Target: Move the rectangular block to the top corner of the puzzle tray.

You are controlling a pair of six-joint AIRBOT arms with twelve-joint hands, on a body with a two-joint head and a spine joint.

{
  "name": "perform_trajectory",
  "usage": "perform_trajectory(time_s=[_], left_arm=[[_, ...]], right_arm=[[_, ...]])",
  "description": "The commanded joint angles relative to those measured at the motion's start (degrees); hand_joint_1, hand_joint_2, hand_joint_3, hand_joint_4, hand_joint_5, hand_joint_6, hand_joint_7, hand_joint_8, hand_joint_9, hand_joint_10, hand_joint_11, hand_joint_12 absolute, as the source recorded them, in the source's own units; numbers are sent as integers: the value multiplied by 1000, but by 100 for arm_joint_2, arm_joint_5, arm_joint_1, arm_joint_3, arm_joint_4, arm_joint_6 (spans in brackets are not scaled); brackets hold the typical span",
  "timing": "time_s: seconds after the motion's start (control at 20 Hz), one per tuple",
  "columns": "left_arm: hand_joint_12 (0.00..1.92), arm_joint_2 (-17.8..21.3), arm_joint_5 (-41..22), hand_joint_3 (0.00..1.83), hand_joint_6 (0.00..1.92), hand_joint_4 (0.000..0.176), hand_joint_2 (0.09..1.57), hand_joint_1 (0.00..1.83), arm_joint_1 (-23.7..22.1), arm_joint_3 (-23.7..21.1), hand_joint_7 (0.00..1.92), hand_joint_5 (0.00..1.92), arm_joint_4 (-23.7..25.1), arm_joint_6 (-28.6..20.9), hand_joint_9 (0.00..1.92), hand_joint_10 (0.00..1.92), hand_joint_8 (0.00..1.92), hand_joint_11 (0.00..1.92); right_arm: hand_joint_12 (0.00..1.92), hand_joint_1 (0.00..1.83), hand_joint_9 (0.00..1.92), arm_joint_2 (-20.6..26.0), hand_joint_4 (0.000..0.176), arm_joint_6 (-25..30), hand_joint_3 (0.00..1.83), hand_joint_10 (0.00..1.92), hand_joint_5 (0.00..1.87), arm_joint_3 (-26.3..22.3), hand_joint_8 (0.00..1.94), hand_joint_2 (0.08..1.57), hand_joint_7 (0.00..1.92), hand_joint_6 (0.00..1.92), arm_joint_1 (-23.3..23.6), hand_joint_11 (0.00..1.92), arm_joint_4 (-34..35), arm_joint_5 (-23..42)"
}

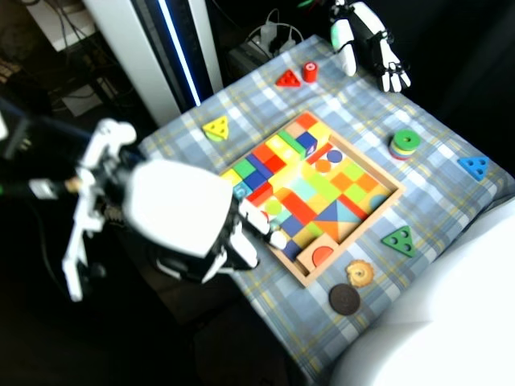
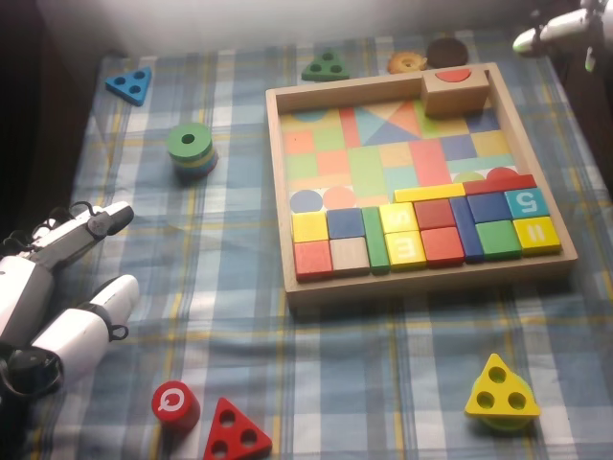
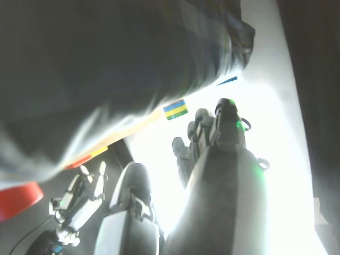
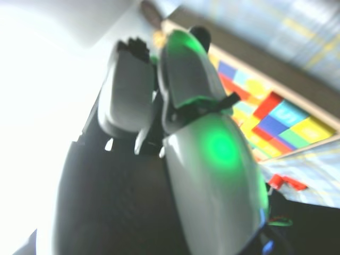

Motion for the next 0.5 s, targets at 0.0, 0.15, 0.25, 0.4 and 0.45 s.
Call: perform_trajectory(time_s=[0.0,0.15,0.25,0.4,0.45], left_arm=[[0,-2,-677,0,2,54,1395,742,-18,4,311,459,228,-35,234,4,2,0],[0,-2,-683,0,0,47,1399,755,-18,7,288,453,223,-35,208,0,0,0],[0,20,-701,0,1,53,1396,748,-21,11,297,458,207,-35,210,2,2,0],[0,37,-763,0,7,60,1386,739,-16,8,316,474,172,-35,219,6,9,0],[0,44,-767,0,8,38,1385,750,-22,6,316,481,172,-35,210,2,6,0]], right_arm=[[1921,1380,1433,107,0,-763,1027,1921,384,-99,1928,843,736,6,-79,1482,911,738],[1921,1827,1455,325,0,-2098,295,1921,410,-588,1941,1012,1165,1,-1308,1467,3199,2360],[1921,1818,1561,463,0,-3247,119,1921,440,-1160,1941,1101,1329,2,-2116,1580,4311,3481],[1921,1797,1587,430,0,-4316,50,1921,436,-1634,1941,1134,1338,6,-2771,1602,5144,4518],[1921,1778,1602,422,0,-4554,49,1921,422,-1776,1941,1146,1339,2,-3051,1625,5411,4932]])
